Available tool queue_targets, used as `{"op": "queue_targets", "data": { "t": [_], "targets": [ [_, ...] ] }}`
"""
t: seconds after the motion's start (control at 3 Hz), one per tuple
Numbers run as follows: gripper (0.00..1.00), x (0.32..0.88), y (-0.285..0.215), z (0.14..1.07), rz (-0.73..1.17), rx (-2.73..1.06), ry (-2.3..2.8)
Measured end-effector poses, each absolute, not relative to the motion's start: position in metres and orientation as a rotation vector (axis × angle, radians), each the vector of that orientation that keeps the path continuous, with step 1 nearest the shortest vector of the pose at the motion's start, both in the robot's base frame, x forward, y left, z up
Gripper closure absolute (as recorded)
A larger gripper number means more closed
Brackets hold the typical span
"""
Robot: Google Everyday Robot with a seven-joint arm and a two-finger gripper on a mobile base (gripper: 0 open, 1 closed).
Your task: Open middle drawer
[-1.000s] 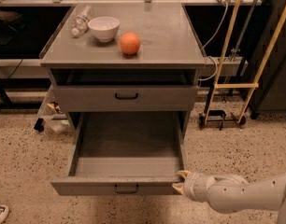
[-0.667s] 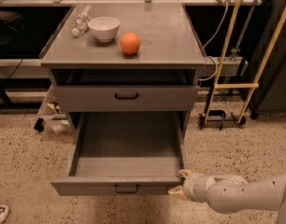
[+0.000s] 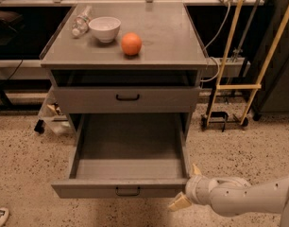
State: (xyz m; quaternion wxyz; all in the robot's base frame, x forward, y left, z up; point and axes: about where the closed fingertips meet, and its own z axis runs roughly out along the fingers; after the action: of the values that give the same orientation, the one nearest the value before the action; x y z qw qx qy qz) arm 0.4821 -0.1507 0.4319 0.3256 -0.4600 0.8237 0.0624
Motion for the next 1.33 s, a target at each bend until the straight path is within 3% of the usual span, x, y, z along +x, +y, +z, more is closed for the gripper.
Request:
{"op": "queue_targets", "data": {
  "t": [0.67, 1.33],
  "targets": [
    [0.00, 0.457, -0.200, 0.485, 0.056, -1.007, 2.212],
    [0.00, 0.342, -0.255, 0.546, -0.129, -0.864, 2.306]
  ]
}}
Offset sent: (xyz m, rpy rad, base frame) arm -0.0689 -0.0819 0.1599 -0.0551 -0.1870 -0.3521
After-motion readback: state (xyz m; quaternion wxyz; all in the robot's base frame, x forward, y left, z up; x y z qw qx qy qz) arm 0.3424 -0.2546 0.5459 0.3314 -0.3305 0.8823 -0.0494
